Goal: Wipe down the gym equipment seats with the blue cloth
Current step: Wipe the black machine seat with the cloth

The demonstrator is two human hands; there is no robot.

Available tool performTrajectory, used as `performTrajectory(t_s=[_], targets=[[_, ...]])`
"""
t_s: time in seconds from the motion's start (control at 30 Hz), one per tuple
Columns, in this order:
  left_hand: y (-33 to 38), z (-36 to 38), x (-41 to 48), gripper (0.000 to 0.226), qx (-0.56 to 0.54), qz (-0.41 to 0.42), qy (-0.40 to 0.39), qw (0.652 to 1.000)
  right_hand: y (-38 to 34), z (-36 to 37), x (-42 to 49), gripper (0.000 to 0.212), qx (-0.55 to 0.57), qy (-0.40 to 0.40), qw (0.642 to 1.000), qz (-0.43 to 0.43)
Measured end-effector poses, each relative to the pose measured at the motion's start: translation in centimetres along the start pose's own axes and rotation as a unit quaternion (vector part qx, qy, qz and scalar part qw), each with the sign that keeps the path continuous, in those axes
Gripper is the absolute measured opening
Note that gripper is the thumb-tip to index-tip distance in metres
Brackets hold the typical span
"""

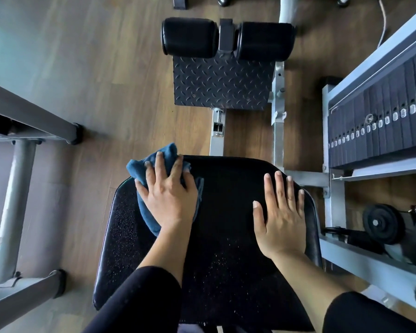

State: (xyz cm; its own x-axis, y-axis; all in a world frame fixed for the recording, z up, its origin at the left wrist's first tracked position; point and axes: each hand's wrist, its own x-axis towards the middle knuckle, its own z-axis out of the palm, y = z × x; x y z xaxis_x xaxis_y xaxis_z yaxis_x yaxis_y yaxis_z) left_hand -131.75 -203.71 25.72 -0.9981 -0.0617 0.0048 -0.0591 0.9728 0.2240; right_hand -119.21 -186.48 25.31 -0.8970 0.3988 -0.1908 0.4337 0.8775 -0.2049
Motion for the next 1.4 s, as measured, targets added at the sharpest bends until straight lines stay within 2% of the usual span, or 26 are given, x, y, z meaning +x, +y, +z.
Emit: performTrajectory(t_s=[0.07,0.17,0.2,0.27,0.37,0.43,0.5,0.6,0.63,0.7,0.8,0.87,0.93,1.07,1.13,1.2,1.3,1.33,1.4], targets=[[0.1,-0.1,-1.6,0.036,-0.005,0.079,0.0,0.997,-0.1,-0.1,0.1,0.062,-0.001,0.001,1.0,0.0],[-1.8,-0.5,-2.6,0.034,-0.013,0.253,-0.002,0.967,-0.1,-0.1,0.2,0.062,-0.007,-0.002,1.0,0.002],[-2.4,-0.6,-2.2,0.033,-0.02,0.274,-0.004,0.961,-0.2,-0.1,0.2,0.062,-0.01,-0.003,1.0,0.002],[-2.8,-0.4,-1.1,0.033,-0.017,0.241,0.0,0.97,-0.2,-0.1,0.2,0.062,-0.012,-0.003,1.0,0.002],[-0.9,0.2,0.1,0.034,-0.011,0.081,0.015,0.997,-0.2,-0.1,0.2,0.062,-0.01,-0.001,1.0,0.005],[1.1,0.5,-0.4,0.035,-0.012,0.02,0.027,0.999,-0.1,-0.1,0.2,0.062,-0.007,-0.002,1.0,0.004],[1.8,0.6,-2.0,0.034,-0.018,0.068,0.013,0.997,-0.1,-0.1,0.2,0.062,-0.006,-0.001,1.0,0.0],[-0.3,0.2,-3.3,0.032,-0.028,0.253,0.008,0.967,-0.1,-0.1,0.2,0.062,-0.009,-0.001,1.0,-0.001],[-1.3,0.0,-2.7,0.031,-0.034,0.282,0.01,0.959,-0.1,-0.1,0.2,0.062,-0.008,-0.002,1.0,0.001],[-2.6,-0.1,-1.0,0.03,-0.025,0.249,0.021,0.968,-0.2,-0.2,0.2,0.063,-0.006,-0.004,1.0,0.004],[-1.8,0.3,1.4,0.032,-0.014,0.066,0.034,0.997,-0.3,-0.3,0.3,0.062,-0.003,-0.003,1.0,0.004],[-0.1,0.8,1.7,0.033,-0.01,0.005,0.034,0.999,-0.2,-0.2,0.3,0.062,0.0,-0.003,1.0,0.002],[1.3,1.2,1.1,0.032,-0.019,0.047,0.028,0.998,-0.1,-0.2,0.3,0.062,-0.001,-0.002,1.0,0.0],[0.9,0.9,-0.8,0.031,-0.036,0.26,0.006,0.965,-0.3,-0.2,0.3,0.062,-0.004,-0.001,1.0,0.004],[-0.7,0.5,0.4,0.03,-0.049,0.294,0.006,0.954,-0.4,-0.3,0.3,0.063,0.0,-0.003,1.0,0.005],[-1.9,0.5,1.8,0.03,-0.031,0.232,0.013,0.972,-0.4,-0.3,0.3,0.063,-0.001,-0.008,1.0,0.003],[-0.9,0.6,3.4,0.033,-0.021,0.047,0.009,0.999,-0.4,-0.2,0.3,0.063,-0.006,-0.007,1.0,0.0],[0.1,0.7,3.3,0.033,-0.019,0.027,0.007,0.999,-0.3,-0.2,0.4,0.063,-0.006,-0.006,1.0,0.0],[1.9,0.9,2.1,0.032,-0.027,0.083,0.011,0.996,-0.2,-0.2,0.4,0.063,-0.008,-0.008,1.0,0.0]])
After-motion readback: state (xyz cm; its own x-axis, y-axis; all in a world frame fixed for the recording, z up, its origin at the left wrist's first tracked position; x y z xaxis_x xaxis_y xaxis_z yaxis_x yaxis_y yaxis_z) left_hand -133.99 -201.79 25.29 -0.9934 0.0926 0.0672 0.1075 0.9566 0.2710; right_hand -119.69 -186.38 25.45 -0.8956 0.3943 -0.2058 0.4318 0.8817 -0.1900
